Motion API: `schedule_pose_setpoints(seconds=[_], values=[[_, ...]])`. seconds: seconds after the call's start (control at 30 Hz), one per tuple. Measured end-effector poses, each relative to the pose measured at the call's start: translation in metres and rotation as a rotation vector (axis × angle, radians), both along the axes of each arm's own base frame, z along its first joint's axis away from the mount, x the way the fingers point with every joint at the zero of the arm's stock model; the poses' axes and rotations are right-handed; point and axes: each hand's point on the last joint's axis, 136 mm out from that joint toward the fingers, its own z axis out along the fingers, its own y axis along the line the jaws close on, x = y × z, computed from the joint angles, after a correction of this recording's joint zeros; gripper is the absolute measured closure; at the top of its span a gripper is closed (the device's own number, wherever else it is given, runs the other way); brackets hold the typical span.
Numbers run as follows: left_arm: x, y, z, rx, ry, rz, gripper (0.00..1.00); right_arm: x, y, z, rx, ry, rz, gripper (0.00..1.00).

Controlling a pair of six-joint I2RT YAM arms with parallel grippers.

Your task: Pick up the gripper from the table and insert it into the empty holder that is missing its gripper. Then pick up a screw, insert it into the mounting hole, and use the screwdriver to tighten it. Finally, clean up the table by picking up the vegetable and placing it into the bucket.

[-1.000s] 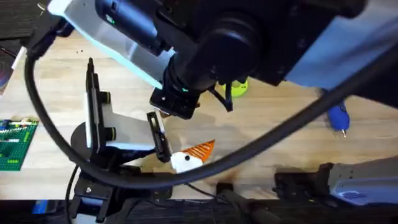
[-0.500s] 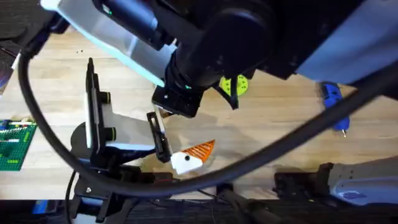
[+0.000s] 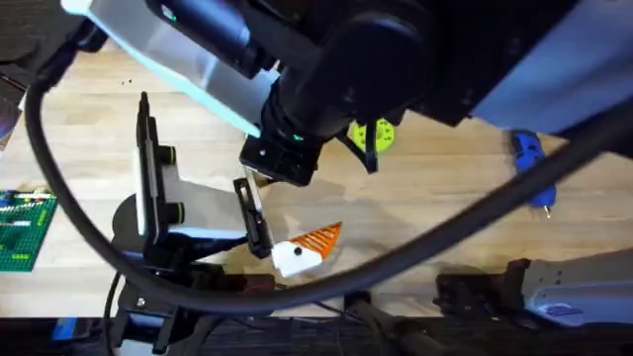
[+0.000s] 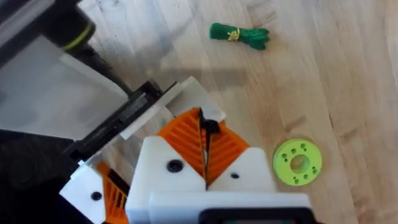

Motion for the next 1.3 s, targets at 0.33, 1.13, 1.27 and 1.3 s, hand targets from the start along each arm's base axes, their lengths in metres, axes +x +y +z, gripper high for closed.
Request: schedule_pose_setpoints(seconds=[0.33,1.13,1.27,1.3], values=[[0.000,0.000,0.000,0.000,0.000,0.000,0.008,-0.004,0.002,0.000,0.003,0.006,0.010,0.995],[-0.001,0.000,0.000,-0.003,0.008,-0.003,0.008,-0.004,0.004,-0.012,-0.027,0.033,0.015,0.995],[-0.001,0.000,0.000,-0.002,0.007,-0.003,0.009,-0.004,0.006,-0.012,-0.022,0.030,0.015,0.995],[-0.001,0.000,0.000,-0.002,0.006,-0.003,0.008,-0.003,0.006,-0.012,-0.020,0.029,0.015,0.995]])
